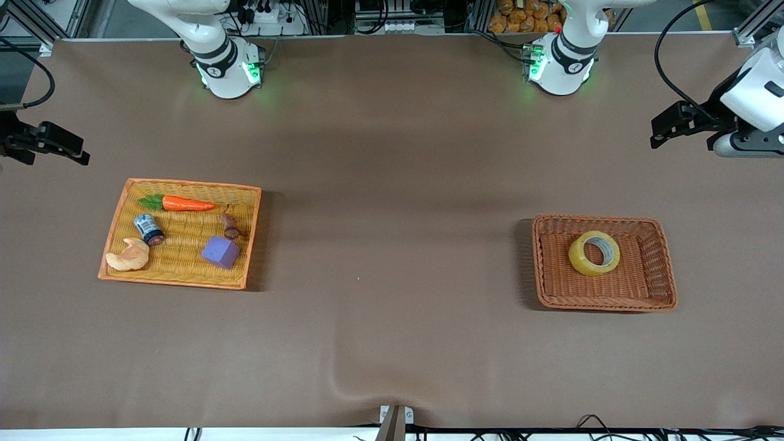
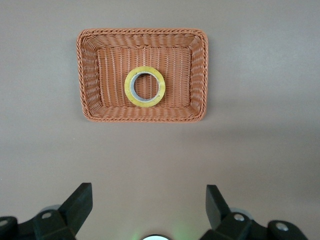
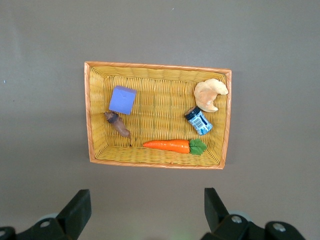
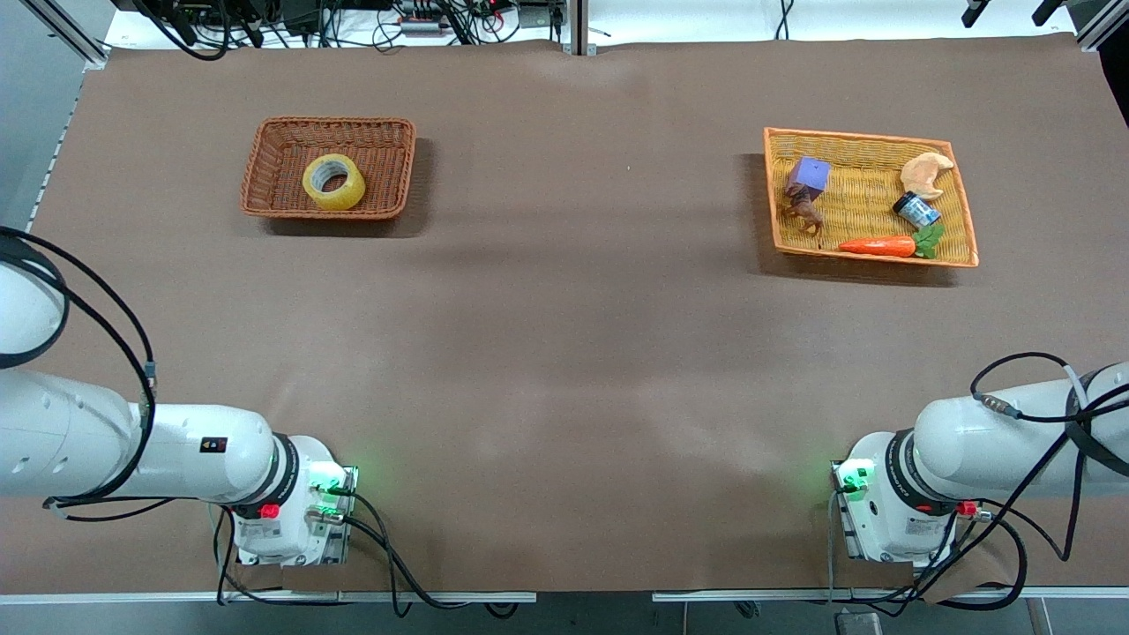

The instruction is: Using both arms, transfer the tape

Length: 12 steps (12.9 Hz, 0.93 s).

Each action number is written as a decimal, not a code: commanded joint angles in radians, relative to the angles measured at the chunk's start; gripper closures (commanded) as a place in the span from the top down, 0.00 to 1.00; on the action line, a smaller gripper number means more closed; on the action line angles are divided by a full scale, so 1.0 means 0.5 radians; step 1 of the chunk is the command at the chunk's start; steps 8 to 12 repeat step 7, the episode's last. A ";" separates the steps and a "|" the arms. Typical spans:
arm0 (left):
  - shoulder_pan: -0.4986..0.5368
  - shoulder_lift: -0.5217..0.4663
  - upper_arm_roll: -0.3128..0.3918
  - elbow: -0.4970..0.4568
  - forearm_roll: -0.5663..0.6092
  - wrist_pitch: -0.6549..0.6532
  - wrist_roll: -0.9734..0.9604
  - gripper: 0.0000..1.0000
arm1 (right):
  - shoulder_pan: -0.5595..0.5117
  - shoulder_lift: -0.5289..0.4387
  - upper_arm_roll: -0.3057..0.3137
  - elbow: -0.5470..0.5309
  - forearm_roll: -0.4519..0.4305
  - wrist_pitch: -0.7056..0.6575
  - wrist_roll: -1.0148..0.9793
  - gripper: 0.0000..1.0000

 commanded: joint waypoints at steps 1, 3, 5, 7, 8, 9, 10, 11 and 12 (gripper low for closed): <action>-0.001 0.029 -0.005 0.050 -0.029 -0.038 -0.032 1.00 | -0.023 0.026 0.020 0.052 -0.002 -0.014 -0.022 1.00; -0.004 0.029 -0.005 0.050 -0.026 -0.019 -0.029 1.00 | -0.023 0.026 0.020 0.048 -0.002 -0.011 -0.022 1.00; -0.010 0.035 -0.005 0.041 -0.023 -0.016 -0.029 1.00 | -0.023 0.026 0.020 0.051 -0.002 -0.011 -0.022 1.00; -0.004 0.045 -0.011 0.038 -0.023 0.021 -0.014 1.00 | -0.023 0.035 0.020 0.048 -0.005 -0.011 -0.022 1.00; -0.004 0.045 -0.011 0.038 -0.023 0.021 -0.014 1.00 | -0.023 0.035 0.020 0.048 -0.005 -0.011 -0.022 1.00; -0.004 0.045 -0.011 0.038 -0.023 0.021 -0.014 1.00 | -0.023 0.035 0.020 0.048 -0.005 -0.011 -0.022 1.00; -0.004 0.045 -0.011 0.038 -0.023 0.021 -0.014 1.00 | -0.023 0.035 0.020 0.048 -0.005 -0.011 -0.022 1.00; -0.004 0.045 -0.011 0.038 -0.023 0.021 -0.014 1.00 | -0.023 0.035 0.020 0.048 -0.005 -0.011 -0.022 1.00; -0.004 0.045 -0.011 0.038 -0.023 0.021 -0.014 1.00 | -0.023 0.035 0.020 0.048 -0.005 -0.011 -0.022 1.00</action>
